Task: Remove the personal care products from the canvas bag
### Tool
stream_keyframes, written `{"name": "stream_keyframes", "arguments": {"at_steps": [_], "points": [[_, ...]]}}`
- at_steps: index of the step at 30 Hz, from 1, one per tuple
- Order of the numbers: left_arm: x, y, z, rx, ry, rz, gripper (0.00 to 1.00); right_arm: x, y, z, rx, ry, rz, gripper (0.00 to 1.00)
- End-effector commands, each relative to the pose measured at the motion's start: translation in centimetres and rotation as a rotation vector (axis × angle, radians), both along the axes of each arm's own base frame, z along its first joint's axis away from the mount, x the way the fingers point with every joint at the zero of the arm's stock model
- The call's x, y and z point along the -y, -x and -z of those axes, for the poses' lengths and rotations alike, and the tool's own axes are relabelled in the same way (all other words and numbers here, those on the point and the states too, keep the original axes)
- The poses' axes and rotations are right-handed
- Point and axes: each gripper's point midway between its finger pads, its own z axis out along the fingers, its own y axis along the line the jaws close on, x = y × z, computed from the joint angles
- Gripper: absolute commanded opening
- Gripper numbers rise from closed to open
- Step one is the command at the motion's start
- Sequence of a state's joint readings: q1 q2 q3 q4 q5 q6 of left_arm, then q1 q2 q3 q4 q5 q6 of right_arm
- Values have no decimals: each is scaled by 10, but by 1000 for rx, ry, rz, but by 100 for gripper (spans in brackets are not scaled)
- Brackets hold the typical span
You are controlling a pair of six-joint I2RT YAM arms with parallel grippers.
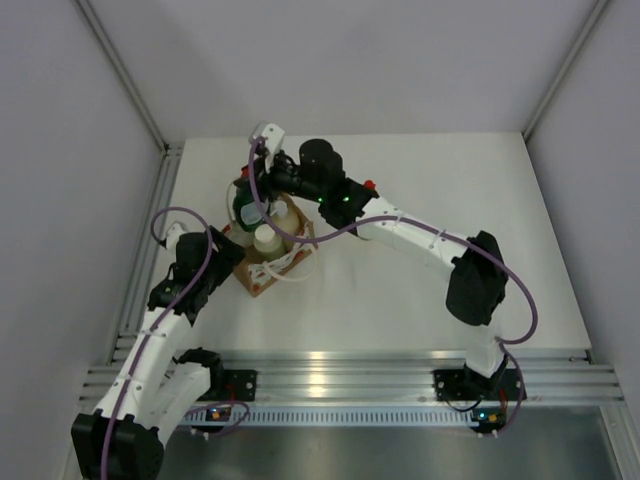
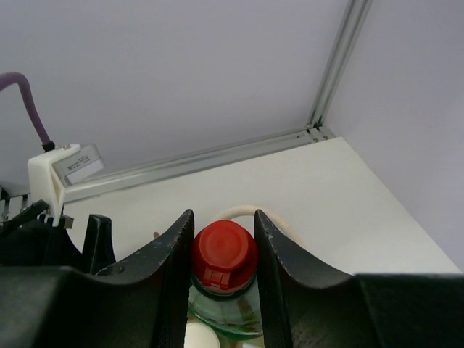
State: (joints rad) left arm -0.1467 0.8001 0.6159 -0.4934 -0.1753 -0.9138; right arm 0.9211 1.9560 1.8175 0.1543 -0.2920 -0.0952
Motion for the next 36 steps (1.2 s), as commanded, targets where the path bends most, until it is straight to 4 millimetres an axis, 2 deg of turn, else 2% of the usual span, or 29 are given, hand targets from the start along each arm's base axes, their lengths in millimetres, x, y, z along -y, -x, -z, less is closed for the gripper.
{"name": "stream_keyframes", "arguments": {"at_steps": [1, 10, 15, 21, 25, 26, 27, 28, 29, 30, 31, 32, 33, 34, 35, 36], "points": [[1, -2, -6, 34, 5, 7, 91, 38, 39, -159, 238, -264, -1, 0], [2, 0, -7, 45, 4, 14, 92, 81, 37, -192, 281, -270, 150, 0], [3, 1, -7, 45, 9, 20, 92, 103, 29, -201, 300, -244, 244, 0], [4, 1, -8, 45, 3, 33, 92, 149, 10, -211, 307, -225, 437, 0], [4, 1, -8, 45, 3, 38, 92, 187, -2, -219, 282, -259, 527, 0], [4, 1, -8, 46, 2, 39, 92, 202, -13, -220, 278, -263, 565, 0], [5, 1, -8, 47, 2, 41, 92, 210, -19, -215, 263, -263, 580, 0], [5, 1, -8, 47, 1, 42, 92, 220, -19, -220, 261, -278, 584, 0], [5, 1, -9, 49, 2, 43, 92, 237, -32, -213, 235, -284, 622, 0], [5, 1, -10, 50, 1, 46, 92, 246, -36, -211, 227, -291, 638, 0], [5, 0, -11, 53, 0, 47, 92, 269, -40, -217, 224, -320, 673, 0], [6, 0, -11, 51, 0, 51, 92, 277, -45, -209, 215, -322, 690, 0], [6, 0, -12, 54, -2, 53, 92, 290, -48, -208, 211, -334, 715, 0], [6, 0, -12, 53, -3, 53, 92, 314, -47, -215, 215, -368, 749, 0], [6, 0, -12, 52, -3, 56, 93, 323, -53, -201, 198, -354, 775, 0], [6, 0, -13, 53, -5, 61, 93, 337, -50, -206, 211, -375, 802, 0]]}}
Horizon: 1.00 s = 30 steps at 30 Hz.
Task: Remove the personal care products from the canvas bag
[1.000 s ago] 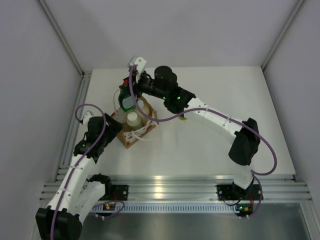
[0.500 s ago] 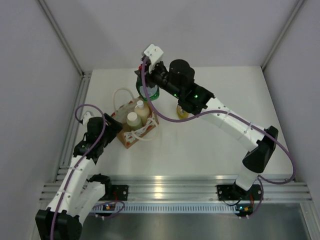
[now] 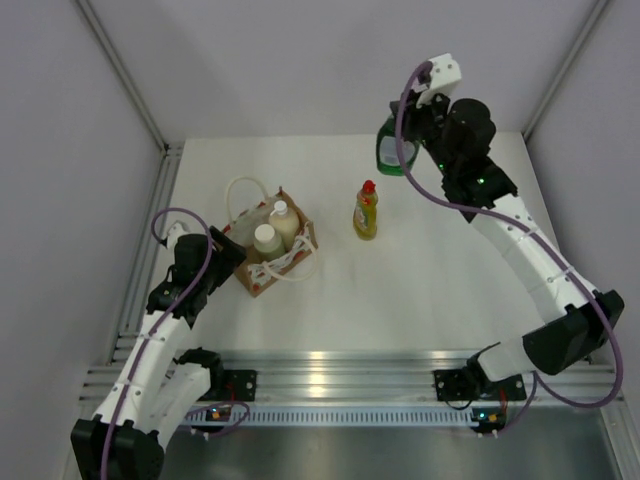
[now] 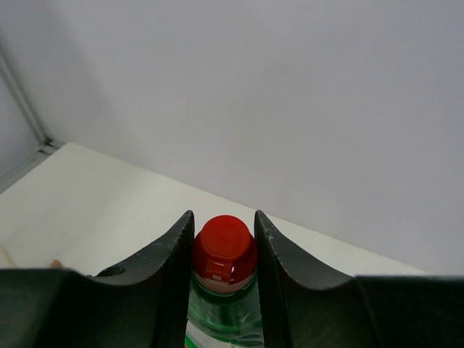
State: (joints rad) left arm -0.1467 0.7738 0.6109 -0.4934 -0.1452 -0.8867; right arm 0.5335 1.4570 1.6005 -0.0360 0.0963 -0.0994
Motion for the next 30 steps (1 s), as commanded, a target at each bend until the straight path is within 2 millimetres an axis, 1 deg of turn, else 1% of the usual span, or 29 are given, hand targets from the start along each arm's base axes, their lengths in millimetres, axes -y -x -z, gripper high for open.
{"name": "stream_keyframes", "arguments": {"at_steps": [1, 2, 3, 4, 5, 6, 7, 8, 9, 10, 11, 13, 14, 15, 16, 17, 18, 20, 21, 23, 24, 25, 27, 30], "points": [[2, -3, -9, 38, -6, 24, 93, 65, 28, -93, 246, -223, 85, 0], [2, -3, -9, 38, -6, 26, 93, 74, 21, -77, 221, -212, 111, 0], [3, -3, -10, 39, -8, 29, 93, 84, 20, -76, 223, -245, 126, 0], [3, -3, -10, 39, -8, 29, 93, 101, 18, -75, 226, -270, 156, 0], [3, -4, -10, 39, -7, 30, 93, 106, 11, -55, 194, -270, 169, 0], [3, -4, -11, 39, -5, 32, 93, 113, 11, -55, 216, -288, 175, 0], [4, -4, -11, 40, -4, 34, 93, 123, 9, -50, 221, -293, 206, 0], [4, -5, -11, 40, -5, 35, 93, 125, 3, -29, 195, -279, 222, 0], [5, -5, -12, 38, -3, 38, 93, 125, 1, -28, 222, -282, 221, 0], [5, -6, -13, 40, -3, 40, 93, 127, -1, -23, 234, -276, 226, 0], [6, -6, -12, 36, -3, 44, 93, 125, -6, 2, 212, -261, 224, 0], [7, -7, -12, 33, -2, 51, 93, 120, -12, 23, 234, -260, 198, 0], [7, -8, -15, 37, -7, 58, 93, 118, -15, 28, 234, -256, 191, 0], [8, -9, -16, 37, -8, 67, 93, 117, -23, 43, 210, -241, 195, 0], [10, -9, -17, 36, -8, 78, 93, 117, -25, 52, 208, -241, 197, 0], [10, -10, -19, 39, -19, 88, 94, 118, -28, 58, 209, -240, 200, 0], [10, -10, -20, 40, -22, 94, 94, 114, -32, 67, 199, -237, 188, 0], [11, -11, -21, 40, -29, 111, 94, 112, -35, 75, 203, -233, 176, 0], [11, -11, -20, 39, -32, 113, 94, 109, -40, 85, 186, -221, 165, 0], [12, -10, -18, 34, -33, 117, 95, 102, -45, 95, 174, -206, 134, 0], [12, -10, -17, 29, -34, 118, 95, 100, -50, 105, 154, -193, 130, 0], [11, -10, -15, 25, -37, 118, 95, 99, -53, 108, 145, -190, 131, 0], [12, -9, -11, 12, -40, 128, 96, 96, -59, 123, 113, -166, 127, 0], [13, -9, -8, 0, -40, 132, 96, 94, -62, 139, 84, -146, 119, 0]]}}
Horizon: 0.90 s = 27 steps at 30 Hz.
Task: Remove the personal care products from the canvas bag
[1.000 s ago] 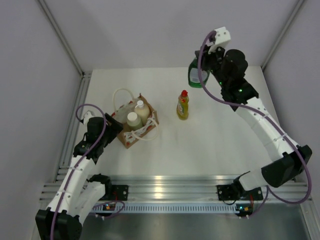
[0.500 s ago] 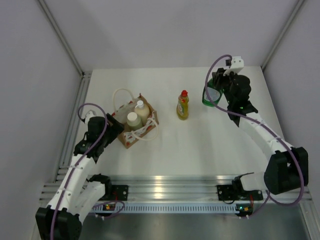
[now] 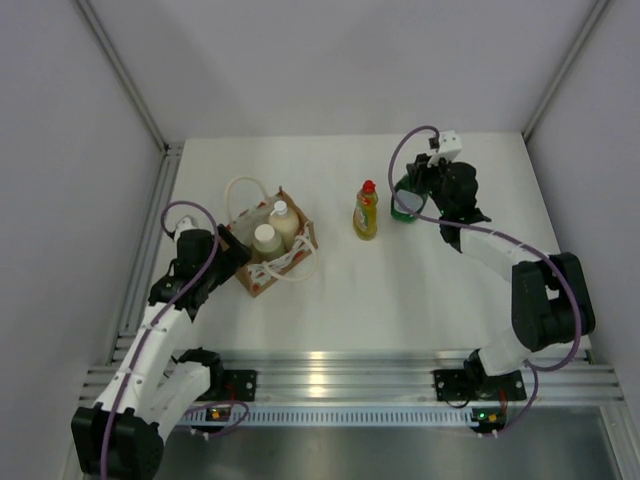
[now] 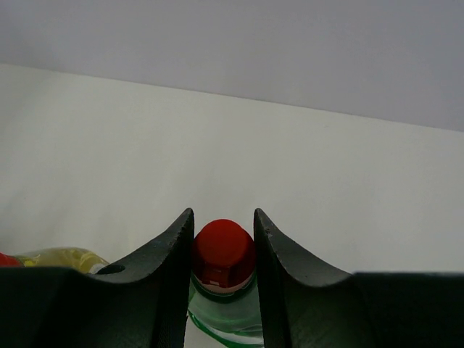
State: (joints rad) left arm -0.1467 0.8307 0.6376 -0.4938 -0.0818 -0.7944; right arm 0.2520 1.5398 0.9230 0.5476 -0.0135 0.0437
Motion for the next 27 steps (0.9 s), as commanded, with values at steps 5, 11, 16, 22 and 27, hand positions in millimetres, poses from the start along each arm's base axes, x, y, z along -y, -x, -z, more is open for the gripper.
{"name": "stream_keyframes", "arguments": {"at_steps": [5, 11, 16, 22, 27], "points": [[3, -8, -12, 35, -14, 38, 96, -4, -3, -73, 270, -43, -43, 14], [1, -11, -17, 50, -36, 40, 97, -4, 2, -61, 235, -23, -52, 71], [3, -11, -14, 32, -30, 52, 98, -4, 10, -74, 245, -27, -57, 80], [7, -11, -11, 21, -28, 79, 98, -26, 35, -119, 224, -54, -117, 81], [8, -13, -15, 26, -31, 90, 97, -94, 64, -125, 89, 2, -261, 77]]}}
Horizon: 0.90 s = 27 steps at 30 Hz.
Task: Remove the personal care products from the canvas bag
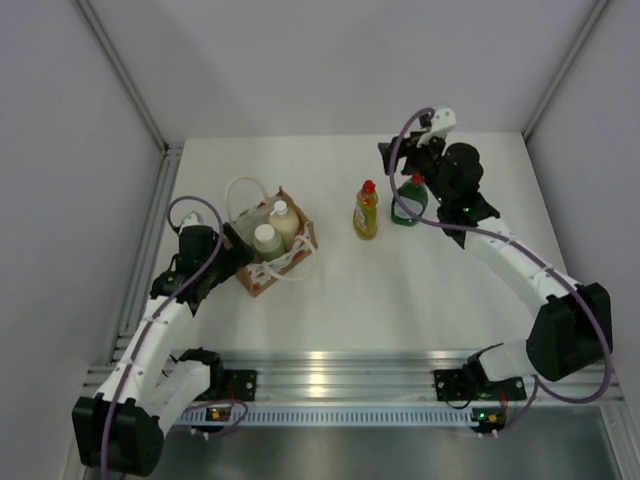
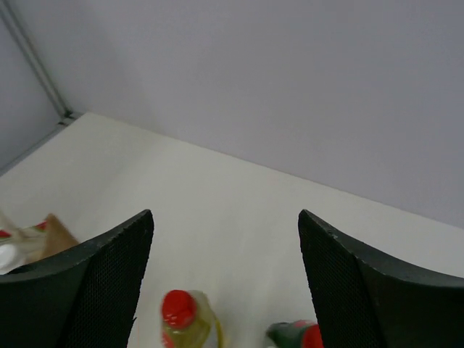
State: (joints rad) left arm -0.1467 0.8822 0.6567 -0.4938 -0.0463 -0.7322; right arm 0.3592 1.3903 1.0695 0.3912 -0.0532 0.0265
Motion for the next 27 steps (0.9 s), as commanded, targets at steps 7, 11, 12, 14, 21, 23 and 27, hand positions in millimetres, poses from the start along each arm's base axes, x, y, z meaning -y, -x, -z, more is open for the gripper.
{"name": "stream_keyframes", "arguments": {"at_steps": [7, 11, 12, 14, 21, 23, 27], "points": [[2, -8, -12, 40, -5, 22, 94, -141, 88, 3, -204, 61, -381, 77], [1, -6, -7, 28, -8, 18, 89, -202, 119, 45, -324, 147, -543, 77], [2, -6, -7, 28, -6, 18, 88, -221, 133, 42, -318, 160, -589, 77], [2, -4, -6, 26, -2, 22, 84, -240, 138, 71, -380, 217, -613, 77], [6, 0, 2, 6, 18, 35, 57, -298, 142, 102, -456, 332, -609, 80], [6, 1, 4, 0, 17, 35, 51, -303, 139, 118, -476, 371, -575, 81], [7, 2, 5, -3, 21, 37, 35, -309, 131, 127, -494, 395, -526, 81]]}}
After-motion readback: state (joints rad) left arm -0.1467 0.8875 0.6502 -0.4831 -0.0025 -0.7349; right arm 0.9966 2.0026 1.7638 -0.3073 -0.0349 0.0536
